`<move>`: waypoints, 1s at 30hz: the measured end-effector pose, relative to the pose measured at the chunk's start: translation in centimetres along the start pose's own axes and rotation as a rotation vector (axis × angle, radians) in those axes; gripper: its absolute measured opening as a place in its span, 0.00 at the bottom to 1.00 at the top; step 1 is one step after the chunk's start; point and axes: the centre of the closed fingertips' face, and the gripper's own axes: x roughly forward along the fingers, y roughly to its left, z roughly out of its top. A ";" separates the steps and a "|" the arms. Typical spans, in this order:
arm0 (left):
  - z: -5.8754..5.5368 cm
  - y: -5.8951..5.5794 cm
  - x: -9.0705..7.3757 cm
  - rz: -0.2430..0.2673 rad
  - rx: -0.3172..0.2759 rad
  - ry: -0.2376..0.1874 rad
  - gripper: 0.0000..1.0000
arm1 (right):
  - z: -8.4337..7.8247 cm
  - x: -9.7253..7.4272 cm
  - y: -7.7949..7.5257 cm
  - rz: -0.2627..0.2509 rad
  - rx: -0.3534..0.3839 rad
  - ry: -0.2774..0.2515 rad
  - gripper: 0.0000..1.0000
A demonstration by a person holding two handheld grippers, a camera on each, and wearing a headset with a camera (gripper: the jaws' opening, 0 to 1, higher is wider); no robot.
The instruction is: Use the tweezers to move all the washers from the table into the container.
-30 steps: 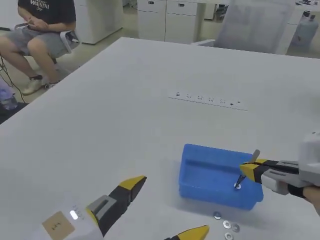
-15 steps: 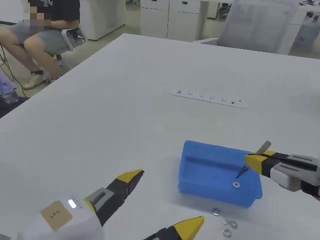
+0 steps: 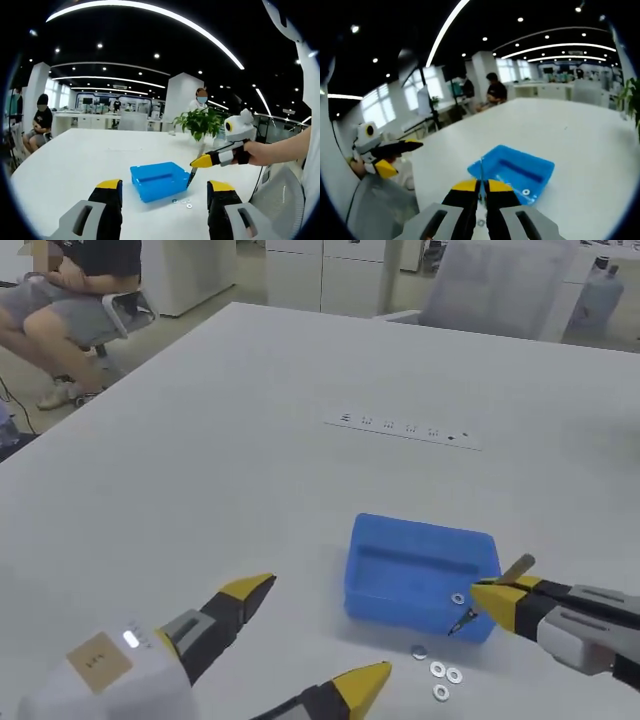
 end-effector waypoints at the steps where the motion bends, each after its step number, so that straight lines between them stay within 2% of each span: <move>1: 0.0 0.0 0.0 0.000 -0.001 0.001 0.69 | -0.3 0.2 0.0 0.001 0.001 0.003 0.02; 3: -0.1 0.0 0.0 -0.001 0.000 0.003 0.69 | -1.2 0.8 -0.3 -0.005 0.015 0.022 0.02; 6: -0.1 0.0 0.0 0.000 0.006 0.007 0.69 | -1.5 1.4 -0.4 -0.001 0.031 0.015 0.02; 11: -0.3 0.0 0.0 0.001 0.010 0.015 0.68 | -1.9 2.9 -0.4 0.013 -0.039 0.033 0.02; 16: -0.4 -0.1 0.0 0.000 0.016 0.021 0.68 | -2.9 4.3 -0.6 0.034 -0.086 0.083 0.02; 26: -0.4 -0.1 0.0 0.001 0.021 0.025 0.67 | -3.1 4.6 -0.2 0.057 -0.084 0.106 0.02; 30: -0.5 -0.1 0.0 0.000 0.020 0.030 0.67 | -3.3 4.5 0.3 0.070 -0.106 0.119 0.02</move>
